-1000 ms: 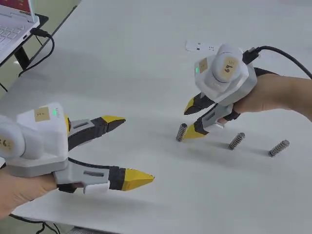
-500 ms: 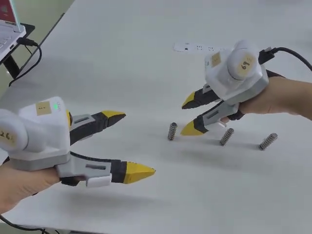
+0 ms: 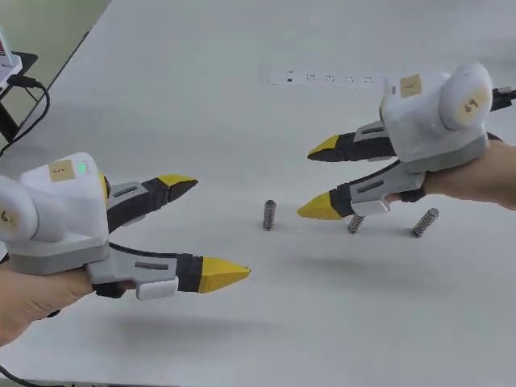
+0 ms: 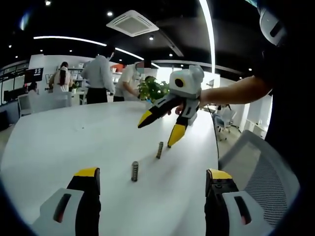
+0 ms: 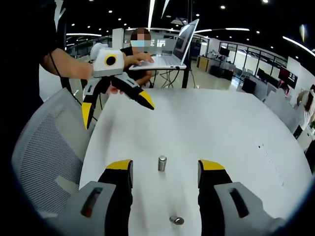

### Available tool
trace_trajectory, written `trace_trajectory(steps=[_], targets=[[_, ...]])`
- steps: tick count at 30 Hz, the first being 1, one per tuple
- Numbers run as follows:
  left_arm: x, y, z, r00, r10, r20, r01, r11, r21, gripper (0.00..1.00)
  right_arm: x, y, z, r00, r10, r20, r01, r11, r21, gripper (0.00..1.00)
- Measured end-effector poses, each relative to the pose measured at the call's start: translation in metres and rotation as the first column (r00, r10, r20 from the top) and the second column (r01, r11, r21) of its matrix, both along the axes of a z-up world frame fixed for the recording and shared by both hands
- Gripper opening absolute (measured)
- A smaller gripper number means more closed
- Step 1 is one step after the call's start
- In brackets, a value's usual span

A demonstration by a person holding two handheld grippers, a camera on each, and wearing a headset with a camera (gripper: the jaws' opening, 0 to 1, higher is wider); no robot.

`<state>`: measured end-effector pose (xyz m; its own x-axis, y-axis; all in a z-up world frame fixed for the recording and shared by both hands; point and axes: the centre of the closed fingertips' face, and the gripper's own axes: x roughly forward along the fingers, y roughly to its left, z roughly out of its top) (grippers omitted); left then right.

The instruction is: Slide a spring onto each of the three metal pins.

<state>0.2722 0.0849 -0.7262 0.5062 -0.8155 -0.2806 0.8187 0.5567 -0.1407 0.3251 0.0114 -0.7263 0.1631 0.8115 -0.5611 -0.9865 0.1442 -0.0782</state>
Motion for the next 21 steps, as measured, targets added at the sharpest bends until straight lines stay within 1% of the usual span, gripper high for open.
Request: trace_trajectory(steps=[2,4,6,8,9,11,13,16,17,19,21], targets=[[0.000,-0.003,0.000,1.000,-0.002,0.000,0.002,1.000,0.005,0.85,-0.005,-0.013,0.005,1.000,-0.027,-0.011,0.027,0.999,0.030,0.53],[-0.001,-0.005,0.000,1.000,-0.004,0.002,0.004,1.000,0.008,0.85,-0.008,-0.022,0.009,0.999,-0.044,-0.009,0.044,0.997,0.056,0.53],[0.000,-0.006,0.000,1.000,-0.002,0.002,0.002,1.000,0.009,0.86,-0.010,-0.031,0.011,0.998,-0.062,-0.007,0.063,0.996,0.063,0.55],[0.000,-0.007,0.001,1.000,0.003,0.003,-0.003,1.000,0.009,0.86,-0.016,-0.039,0.014,0.998,-0.068,-0.001,0.068,0.994,0.083,0.57],[0.000,-0.008,0.002,1.000,0.007,0.005,-0.007,1.000,0.007,0.87,-0.018,-0.044,0.017,0.997,-0.079,-0.004,0.079,0.991,0.111,0.58],[-0.001,-0.009,0.003,1.000,0.009,0.008,-0.009,1.000,0.009,0.87,-0.022,-0.053,0.017,0.995,-0.098,-0.019,0.100,0.988,0.118,0.58],[-0.001,-0.009,0.004,1.000,0.015,0.012,-0.015,1.000,0.012,0.87,-0.025,-0.062,0.018,0.994,-0.110,-0.008,0.110,0.984,0.138,0.60],[-0.002,-0.009,0.007,1.000,0.022,0.021,-0.022,1.000,0.015,0.87,-0.027,-0.075,0.019,0.988,-0.151,-0.027,0.153,0.974,0.165,0.61],[-0.002,-0.009,0.008,0.999,0.023,0.023,-0.023,1.000,0.018,0.87,-0.027,-0.079,0.020,0.987,-0.159,-0.018,0.160,0.971,0.176,0.63],[-0.003,-0.008,0.009,0.999,0.027,0.027,-0.028,0.999,0.027,0.88,-0.030,-0.087,0.021,0.985,-0.173,-0.018,0.173,0.967,0.185,0.65],[-0.004,-0.008,0.009,0.999,0.028,0.032,-0.029,0.999,0.036,0.88,-0.033,-0.098,0.019,0.981,-0.191,-0.029,0.193,0.963,0.189,0.65]])
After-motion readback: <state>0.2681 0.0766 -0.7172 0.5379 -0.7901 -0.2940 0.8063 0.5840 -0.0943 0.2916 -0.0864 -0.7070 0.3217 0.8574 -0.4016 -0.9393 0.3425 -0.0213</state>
